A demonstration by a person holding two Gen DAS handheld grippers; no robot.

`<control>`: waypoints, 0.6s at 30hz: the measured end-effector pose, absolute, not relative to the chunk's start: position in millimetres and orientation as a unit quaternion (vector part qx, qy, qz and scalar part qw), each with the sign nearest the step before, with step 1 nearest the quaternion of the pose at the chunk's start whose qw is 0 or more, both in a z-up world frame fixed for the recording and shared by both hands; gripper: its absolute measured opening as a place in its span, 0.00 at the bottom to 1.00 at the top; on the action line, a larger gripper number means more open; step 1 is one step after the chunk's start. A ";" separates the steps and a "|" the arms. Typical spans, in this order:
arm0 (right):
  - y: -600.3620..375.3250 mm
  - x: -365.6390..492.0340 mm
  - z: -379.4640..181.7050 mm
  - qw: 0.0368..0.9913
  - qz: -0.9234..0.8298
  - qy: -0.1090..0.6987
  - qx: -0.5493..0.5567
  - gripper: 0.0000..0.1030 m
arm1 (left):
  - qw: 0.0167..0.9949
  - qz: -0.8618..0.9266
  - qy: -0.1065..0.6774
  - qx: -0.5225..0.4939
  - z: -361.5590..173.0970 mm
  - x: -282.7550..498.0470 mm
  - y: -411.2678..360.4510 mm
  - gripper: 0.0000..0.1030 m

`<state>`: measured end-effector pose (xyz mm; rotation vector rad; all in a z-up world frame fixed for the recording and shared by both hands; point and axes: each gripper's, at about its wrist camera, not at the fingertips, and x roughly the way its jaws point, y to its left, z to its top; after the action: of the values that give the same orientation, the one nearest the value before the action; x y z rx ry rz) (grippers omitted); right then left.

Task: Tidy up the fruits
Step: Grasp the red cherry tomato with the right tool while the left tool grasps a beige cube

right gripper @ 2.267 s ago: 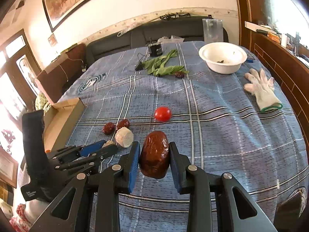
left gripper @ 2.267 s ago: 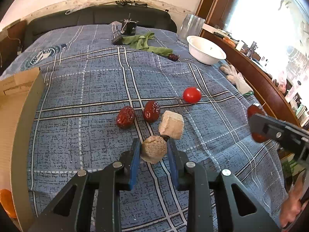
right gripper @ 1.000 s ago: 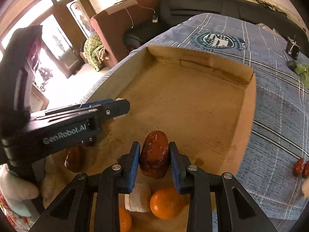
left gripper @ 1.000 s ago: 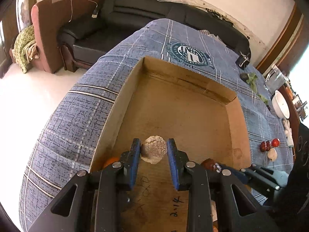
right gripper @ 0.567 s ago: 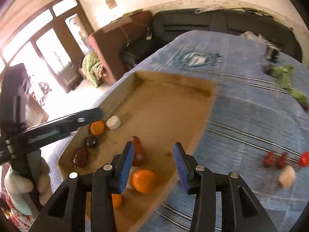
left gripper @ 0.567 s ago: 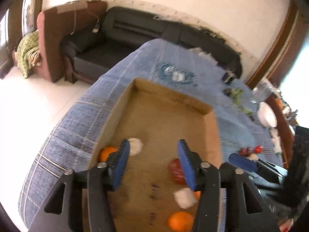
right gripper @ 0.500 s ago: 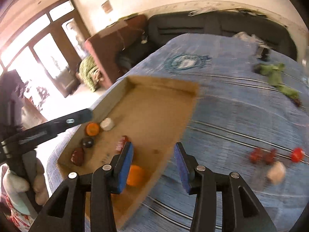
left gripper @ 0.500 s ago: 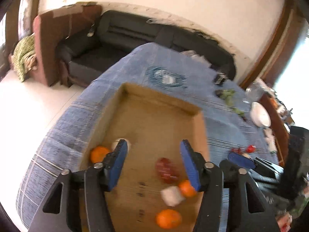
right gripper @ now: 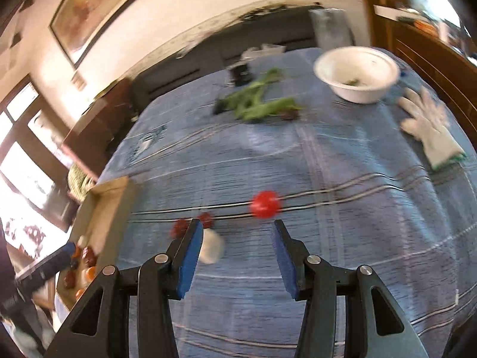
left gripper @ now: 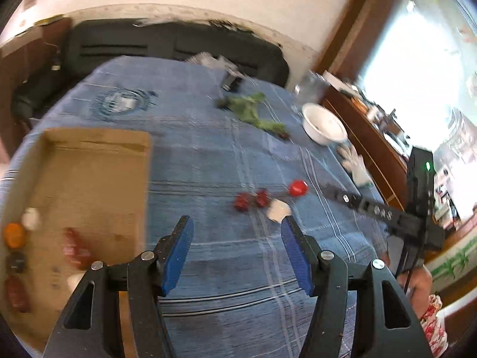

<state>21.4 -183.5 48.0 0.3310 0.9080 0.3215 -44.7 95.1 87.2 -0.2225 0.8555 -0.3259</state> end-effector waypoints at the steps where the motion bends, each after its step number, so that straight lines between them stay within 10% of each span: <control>1: -188.4 24.5 42.9 0.873 0.146 0.437 0.160 0.50 | 0.889 -0.165 0.416 -0.096 78.5 -41.8 81.7 0.58; 11: -185.1 65.6 11.3 0.873 0.127 0.447 0.150 0.50 | 0.885 -0.199 0.417 -0.045 37.5 -15.8 15.0 0.55; 18: -171.9 83.0 -0.5 0.869 0.136 0.455 0.140 0.50 | 0.872 -0.193 0.446 -0.054 14.0 13.5 3.0 0.34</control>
<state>83.0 -171.9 -0.5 0.2937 0.9524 0.2837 13.5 3.0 14.0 -0.1119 0.9331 -0.4023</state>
